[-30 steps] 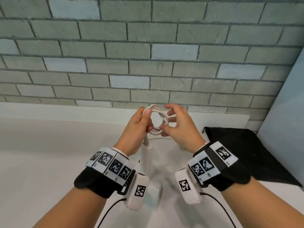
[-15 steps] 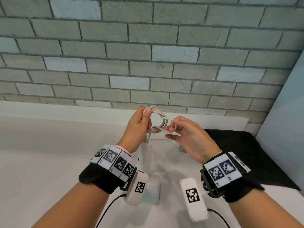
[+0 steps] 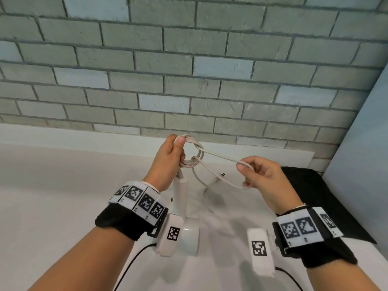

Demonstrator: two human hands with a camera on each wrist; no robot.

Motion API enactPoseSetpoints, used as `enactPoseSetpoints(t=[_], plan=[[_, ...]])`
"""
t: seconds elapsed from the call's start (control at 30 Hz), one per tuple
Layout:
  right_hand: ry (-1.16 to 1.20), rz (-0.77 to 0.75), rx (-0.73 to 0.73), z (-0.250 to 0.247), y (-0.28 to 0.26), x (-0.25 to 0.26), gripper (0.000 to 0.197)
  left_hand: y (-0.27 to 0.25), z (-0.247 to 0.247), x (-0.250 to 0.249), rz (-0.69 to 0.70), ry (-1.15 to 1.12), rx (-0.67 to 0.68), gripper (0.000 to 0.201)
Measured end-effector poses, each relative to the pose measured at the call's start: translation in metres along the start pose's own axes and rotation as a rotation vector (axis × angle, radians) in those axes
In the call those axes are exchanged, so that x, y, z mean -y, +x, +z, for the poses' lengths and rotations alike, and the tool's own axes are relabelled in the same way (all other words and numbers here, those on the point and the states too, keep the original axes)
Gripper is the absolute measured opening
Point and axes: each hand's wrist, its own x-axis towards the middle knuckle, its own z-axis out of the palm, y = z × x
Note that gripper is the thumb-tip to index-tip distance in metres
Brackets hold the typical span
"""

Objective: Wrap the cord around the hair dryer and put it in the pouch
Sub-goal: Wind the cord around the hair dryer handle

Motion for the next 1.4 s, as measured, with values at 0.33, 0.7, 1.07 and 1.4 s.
enactPoseSetpoints(t=[0.33,0.7,1.07,1.4], plan=[[-0.113,0.166,-0.381,-0.024,0.005,-0.025,0.022,0.001,0.008,0.001,-0.003,-0.003,0.008,0.027],[-0.535,0.149,-0.142,-0.045,-0.002,-0.038,0.007,0.009,-0.008,0.011,-0.029,-0.107,-0.053,0.025],[-0.618,-0.356,0.091,0.009,-0.009,-0.004,0.058,0.002,0.000,0.011,0.022,-0.093,-0.041,0.025],[-0.970,-0.404,0.197,0.084,0.018,0.021,0.022,-0.004,0.005,0.005,0.031,-0.042,0.020,0.025]])
